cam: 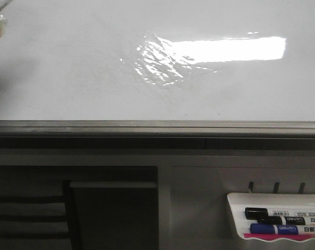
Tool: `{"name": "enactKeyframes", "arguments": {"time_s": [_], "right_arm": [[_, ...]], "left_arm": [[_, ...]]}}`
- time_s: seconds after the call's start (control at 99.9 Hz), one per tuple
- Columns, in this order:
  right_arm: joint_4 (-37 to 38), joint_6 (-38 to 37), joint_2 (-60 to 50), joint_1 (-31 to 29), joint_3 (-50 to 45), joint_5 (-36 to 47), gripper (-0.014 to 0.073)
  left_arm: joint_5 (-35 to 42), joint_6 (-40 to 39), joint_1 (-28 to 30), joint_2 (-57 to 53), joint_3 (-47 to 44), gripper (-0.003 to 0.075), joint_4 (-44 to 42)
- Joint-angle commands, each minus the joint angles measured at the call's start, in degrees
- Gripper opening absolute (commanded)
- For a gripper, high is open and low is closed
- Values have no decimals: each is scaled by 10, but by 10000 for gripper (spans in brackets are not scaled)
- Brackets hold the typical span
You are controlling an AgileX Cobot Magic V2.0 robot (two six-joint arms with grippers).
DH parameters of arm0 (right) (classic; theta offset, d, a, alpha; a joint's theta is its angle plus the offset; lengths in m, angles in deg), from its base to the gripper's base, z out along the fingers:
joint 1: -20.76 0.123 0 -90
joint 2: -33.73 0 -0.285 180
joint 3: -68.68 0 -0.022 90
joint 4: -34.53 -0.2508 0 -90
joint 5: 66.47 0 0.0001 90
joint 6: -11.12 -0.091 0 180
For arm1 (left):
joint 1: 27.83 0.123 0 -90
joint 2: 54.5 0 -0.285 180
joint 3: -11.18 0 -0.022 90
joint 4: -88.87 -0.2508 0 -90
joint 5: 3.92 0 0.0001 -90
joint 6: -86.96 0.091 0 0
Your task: Write number 7 on whiteboard
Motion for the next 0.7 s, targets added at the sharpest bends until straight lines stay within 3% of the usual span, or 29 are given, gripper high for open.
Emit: {"name": "enactKeyframes", "arguments": {"time_s": [0.0, 0.14, 0.32, 0.521, 0.691], "right_arm": [[-96, 96, 43, -1, 36, -10, 521], [-239, 250, 109, -1, 60, -65, 521], [-384, 438, 186, 8, 96, -154, 521], [-392, 517, 241, 107, 129, -149, 521], [-327, 527, 277, 216, 148, -98, 521]], "left_arm": [[-35, 112, -20, -11, 38, -13, 97], [-62, 236, -54, -9, 42, -13, 182], [-61, 275, -123, -3, 42, -13, 185], [-61, 275, -196, 31, 47, -13, 169], [-65, 275, -241, 48, 72, -13, 151]]}}
